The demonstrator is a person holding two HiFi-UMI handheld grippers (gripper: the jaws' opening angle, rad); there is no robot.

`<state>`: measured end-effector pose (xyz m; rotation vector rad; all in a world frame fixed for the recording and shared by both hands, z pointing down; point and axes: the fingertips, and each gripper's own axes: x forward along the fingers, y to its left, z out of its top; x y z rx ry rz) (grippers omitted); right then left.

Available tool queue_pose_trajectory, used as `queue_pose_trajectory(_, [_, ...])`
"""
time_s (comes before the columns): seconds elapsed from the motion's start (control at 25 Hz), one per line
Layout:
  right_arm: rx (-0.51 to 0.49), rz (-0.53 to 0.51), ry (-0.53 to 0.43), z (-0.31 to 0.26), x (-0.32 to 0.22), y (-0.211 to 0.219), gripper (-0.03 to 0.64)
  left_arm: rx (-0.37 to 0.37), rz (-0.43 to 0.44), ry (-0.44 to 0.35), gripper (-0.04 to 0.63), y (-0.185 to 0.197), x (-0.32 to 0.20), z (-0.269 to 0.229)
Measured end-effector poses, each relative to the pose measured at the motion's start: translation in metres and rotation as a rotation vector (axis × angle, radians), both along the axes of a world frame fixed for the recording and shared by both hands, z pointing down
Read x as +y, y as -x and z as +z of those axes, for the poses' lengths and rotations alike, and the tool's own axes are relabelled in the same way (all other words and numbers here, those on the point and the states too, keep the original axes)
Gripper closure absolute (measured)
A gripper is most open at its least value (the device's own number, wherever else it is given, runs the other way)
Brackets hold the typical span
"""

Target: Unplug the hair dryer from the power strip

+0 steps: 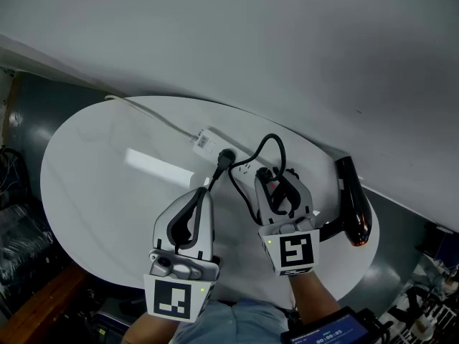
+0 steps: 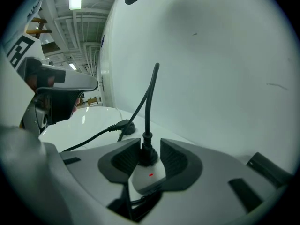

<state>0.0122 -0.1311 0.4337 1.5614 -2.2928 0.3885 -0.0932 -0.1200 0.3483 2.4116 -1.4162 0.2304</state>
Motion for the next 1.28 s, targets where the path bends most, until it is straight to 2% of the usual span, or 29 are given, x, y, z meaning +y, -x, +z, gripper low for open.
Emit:
queue_pose_trajectory(0.52, [0.097,-0.071,0.0,0.001,-0.006,0.012,0.512,0.009,-0.002,0.021,0.597,0.007,-0.004,0.007])
queue_pose_trajectory(0.64, [0.113,-0.091,0.008,0.002,-0.006,0.015,0.537,0.009,-0.005,0.022,0.597,0.008,-0.005,0.006])
queue_pose_trajectory(1.28, [0.046,-0.06,-0.009,-0.008,-0.005,0.013,0.553,0.013,0.0,0.004,0.597,0.003,-0.001,0.0])
